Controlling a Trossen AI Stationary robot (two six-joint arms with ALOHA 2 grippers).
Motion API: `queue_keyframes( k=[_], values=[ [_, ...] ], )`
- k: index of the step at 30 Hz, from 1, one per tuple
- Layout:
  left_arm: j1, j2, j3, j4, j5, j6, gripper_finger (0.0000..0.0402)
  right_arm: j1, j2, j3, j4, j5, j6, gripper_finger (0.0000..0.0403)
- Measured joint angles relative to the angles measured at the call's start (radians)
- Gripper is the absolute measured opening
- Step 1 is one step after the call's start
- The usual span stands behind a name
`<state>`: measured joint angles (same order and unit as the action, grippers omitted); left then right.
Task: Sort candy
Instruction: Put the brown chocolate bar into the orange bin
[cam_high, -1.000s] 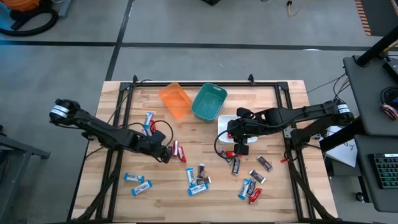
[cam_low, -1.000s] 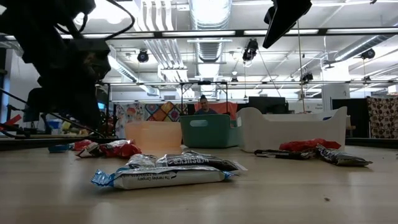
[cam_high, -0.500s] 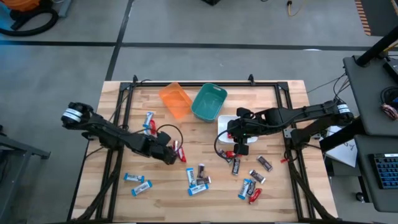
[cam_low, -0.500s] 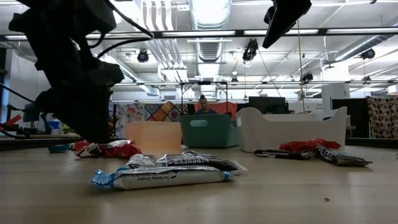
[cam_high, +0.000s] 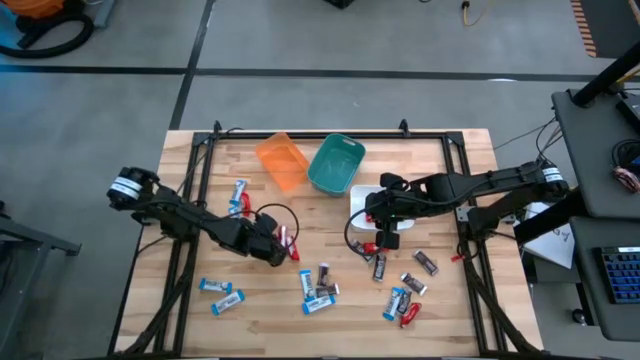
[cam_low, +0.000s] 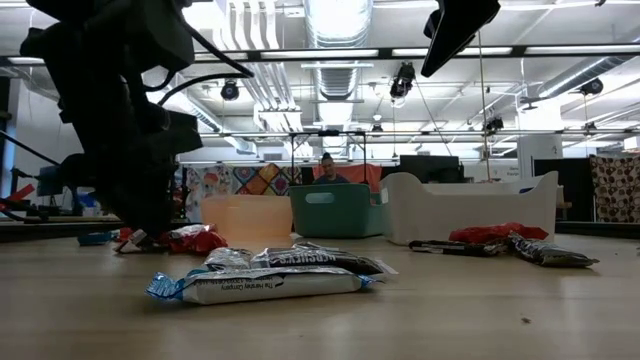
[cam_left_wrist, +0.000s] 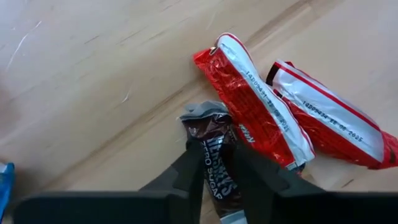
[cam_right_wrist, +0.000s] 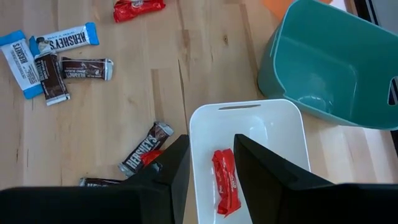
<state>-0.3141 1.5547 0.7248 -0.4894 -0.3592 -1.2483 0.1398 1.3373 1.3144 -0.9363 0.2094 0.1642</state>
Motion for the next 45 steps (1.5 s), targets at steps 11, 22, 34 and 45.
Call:
queue_keyframes(
  k=[11,22,34,45],
  values=[
    [0.0,-0.004,0.016,-0.003,0.002,0.049,0.0001,0.0,0.0,0.0,0.007,0.0,-0.001,0.0118],
    [0.0,-0.137,0.081,-0.163,-0.006,0.122,0.0,0.0,0.0,0.0,0.011,0.0,-0.002,0.0118],
    [0.0,-0.081,0.065,-0.133,0.036,-0.037,0.0094,0.0,0.0,0.0,0.021,-0.001,-0.017,0.0118],
    [0.0,0.008,0.065,-0.05,0.031,-0.024,0.0193,0.0,0.0,0.0,0.023,-0.001,-0.02,0.0118]
  ],
)
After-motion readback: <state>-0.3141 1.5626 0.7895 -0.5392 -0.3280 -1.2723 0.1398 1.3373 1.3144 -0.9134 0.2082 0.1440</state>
